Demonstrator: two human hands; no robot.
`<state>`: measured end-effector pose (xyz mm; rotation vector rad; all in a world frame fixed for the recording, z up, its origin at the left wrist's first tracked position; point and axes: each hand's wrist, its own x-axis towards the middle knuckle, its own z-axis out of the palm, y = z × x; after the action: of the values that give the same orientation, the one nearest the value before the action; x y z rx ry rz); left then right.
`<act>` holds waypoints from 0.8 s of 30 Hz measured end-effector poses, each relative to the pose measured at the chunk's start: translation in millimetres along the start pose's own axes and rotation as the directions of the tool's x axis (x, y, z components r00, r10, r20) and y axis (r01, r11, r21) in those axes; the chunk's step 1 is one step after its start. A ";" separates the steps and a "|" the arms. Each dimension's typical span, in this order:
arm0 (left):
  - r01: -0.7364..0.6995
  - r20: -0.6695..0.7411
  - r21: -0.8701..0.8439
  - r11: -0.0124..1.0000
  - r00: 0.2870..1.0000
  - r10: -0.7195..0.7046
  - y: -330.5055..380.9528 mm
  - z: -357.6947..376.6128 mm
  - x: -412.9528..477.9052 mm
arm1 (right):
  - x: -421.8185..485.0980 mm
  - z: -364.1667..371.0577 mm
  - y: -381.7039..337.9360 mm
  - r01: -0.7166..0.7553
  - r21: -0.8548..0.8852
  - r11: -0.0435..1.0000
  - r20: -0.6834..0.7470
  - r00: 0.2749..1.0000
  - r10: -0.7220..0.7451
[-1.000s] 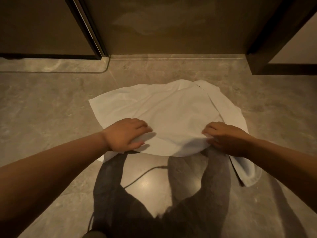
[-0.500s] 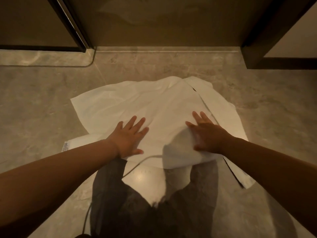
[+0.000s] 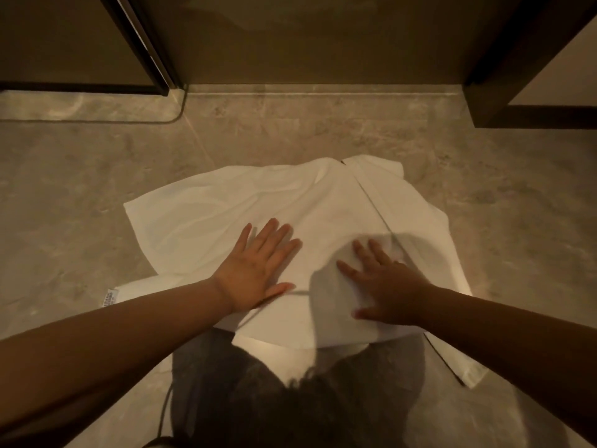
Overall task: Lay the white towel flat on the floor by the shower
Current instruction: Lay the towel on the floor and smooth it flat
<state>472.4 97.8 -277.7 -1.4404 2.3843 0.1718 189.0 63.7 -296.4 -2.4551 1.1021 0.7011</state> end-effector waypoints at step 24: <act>-0.043 0.290 0.136 0.990 0.957 0.002 29.3 30.7 6.0 | 1.0 -41.8 17.7 -0.044 -0.183 0.982 -0.396 0.917 -0.032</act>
<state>451.3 115.3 -310.7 -1.2309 2.1302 0.2011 188.2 30.7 -265.1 -2.8438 1.2329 0.3202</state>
